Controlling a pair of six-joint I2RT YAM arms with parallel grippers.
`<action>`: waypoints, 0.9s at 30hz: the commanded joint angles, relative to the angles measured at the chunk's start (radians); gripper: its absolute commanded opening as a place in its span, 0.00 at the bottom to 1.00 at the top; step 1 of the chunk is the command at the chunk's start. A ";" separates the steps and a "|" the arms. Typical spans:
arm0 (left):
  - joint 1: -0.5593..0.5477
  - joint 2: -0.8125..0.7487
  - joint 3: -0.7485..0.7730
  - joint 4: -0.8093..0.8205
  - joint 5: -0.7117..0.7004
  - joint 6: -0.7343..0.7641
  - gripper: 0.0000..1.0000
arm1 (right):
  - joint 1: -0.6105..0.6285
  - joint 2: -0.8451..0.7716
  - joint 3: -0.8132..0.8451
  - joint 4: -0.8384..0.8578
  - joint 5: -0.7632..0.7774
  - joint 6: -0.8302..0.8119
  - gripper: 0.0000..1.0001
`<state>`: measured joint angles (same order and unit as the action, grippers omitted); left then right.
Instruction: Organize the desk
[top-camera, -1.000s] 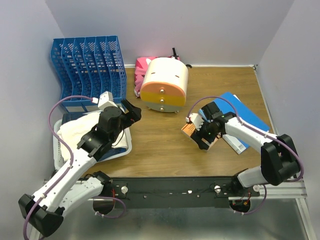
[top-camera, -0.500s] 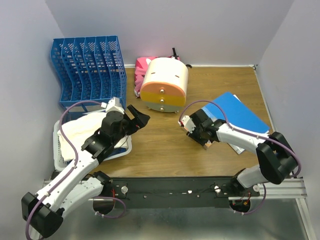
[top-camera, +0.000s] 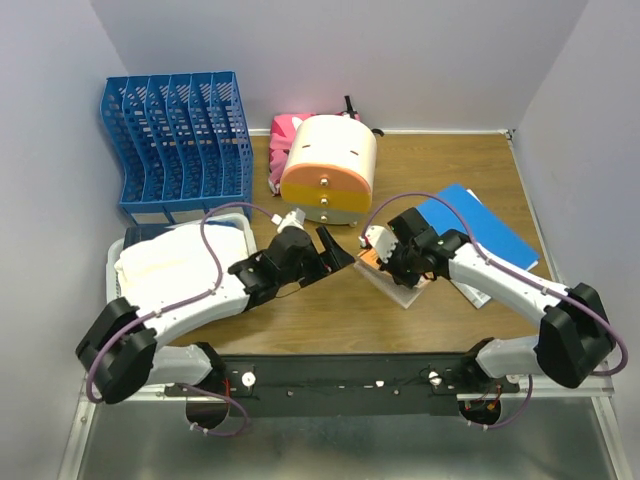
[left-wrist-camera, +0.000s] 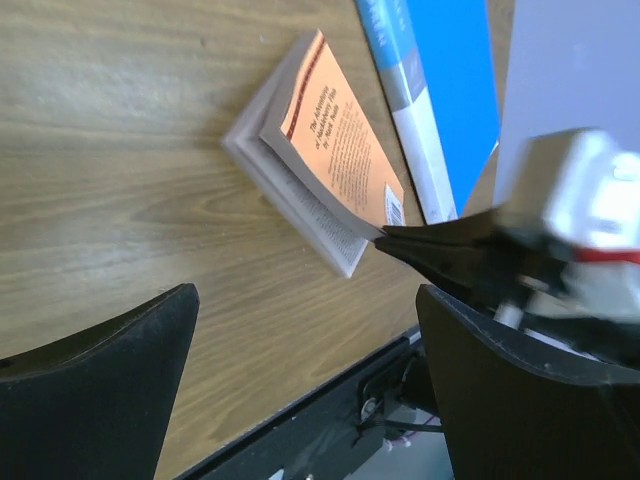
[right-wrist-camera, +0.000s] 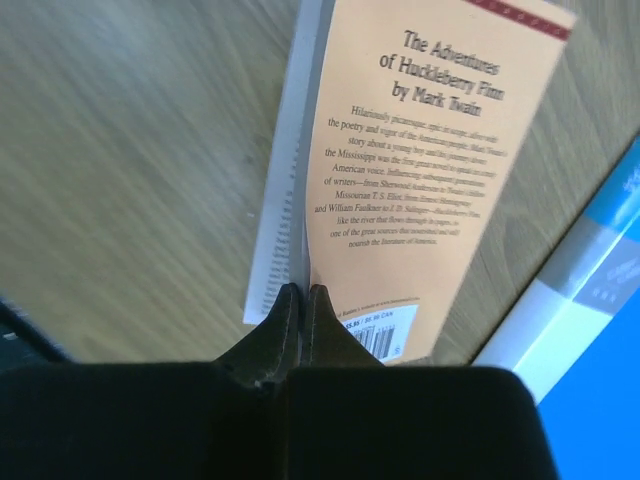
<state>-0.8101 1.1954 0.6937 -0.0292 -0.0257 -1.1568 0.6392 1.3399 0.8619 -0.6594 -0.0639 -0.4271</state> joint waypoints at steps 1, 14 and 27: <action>-0.034 0.092 0.004 0.118 -0.060 -0.160 0.99 | -0.009 -0.033 0.133 -0.143 -0.261 -0.016 0.00; -0.040 0.084 -0.022 -0.001 -0.137 -0.264 0.99 | -0.029 -0.096 0.230 -0.212 -0.471 -0.114 0.00; -0.072 0.226 0.075 -0.095 0.052 -0.307 0.99 | -0.033 -0.087 0.181 -0.097 -0.498 -0.081 0.00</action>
<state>-0.8558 1.3266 0.6918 -0.0334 -0.0685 -1.4441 0.6113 1.2591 1.0573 -0.8379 -0.5205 -0.5236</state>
